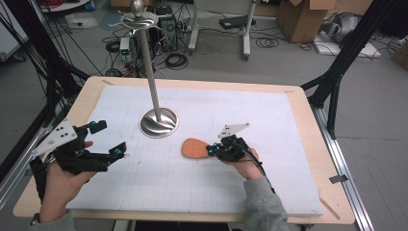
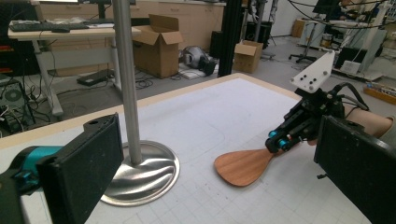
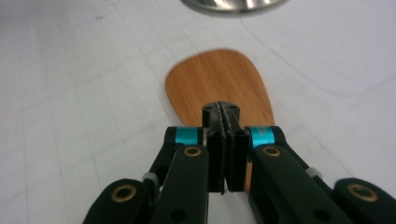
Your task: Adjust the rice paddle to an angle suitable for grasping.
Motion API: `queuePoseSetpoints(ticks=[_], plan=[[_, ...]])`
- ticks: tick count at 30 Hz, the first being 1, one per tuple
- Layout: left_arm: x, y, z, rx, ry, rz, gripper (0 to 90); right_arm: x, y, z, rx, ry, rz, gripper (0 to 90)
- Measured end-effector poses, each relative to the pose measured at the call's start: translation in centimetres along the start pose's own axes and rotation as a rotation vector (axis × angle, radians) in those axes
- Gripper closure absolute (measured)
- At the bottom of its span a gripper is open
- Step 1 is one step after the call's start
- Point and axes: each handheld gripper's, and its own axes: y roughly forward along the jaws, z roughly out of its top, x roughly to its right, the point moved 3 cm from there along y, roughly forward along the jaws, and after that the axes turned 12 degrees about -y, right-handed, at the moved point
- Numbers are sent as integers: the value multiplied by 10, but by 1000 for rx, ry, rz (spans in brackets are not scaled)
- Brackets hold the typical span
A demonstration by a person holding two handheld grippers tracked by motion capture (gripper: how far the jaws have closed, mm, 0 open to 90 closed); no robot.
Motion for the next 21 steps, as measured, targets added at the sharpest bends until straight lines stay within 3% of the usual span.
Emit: queuePoseSetpoints(ticks=[10, 21], plan=[[-3, -4, 0, 10, -7, -1, 29, 3, 41, 32, -14, -6, 34, 890], [-2, -2, -1, -6, -1, -11, 29, 6, 66, 43, 2, 11, -32, 891]])
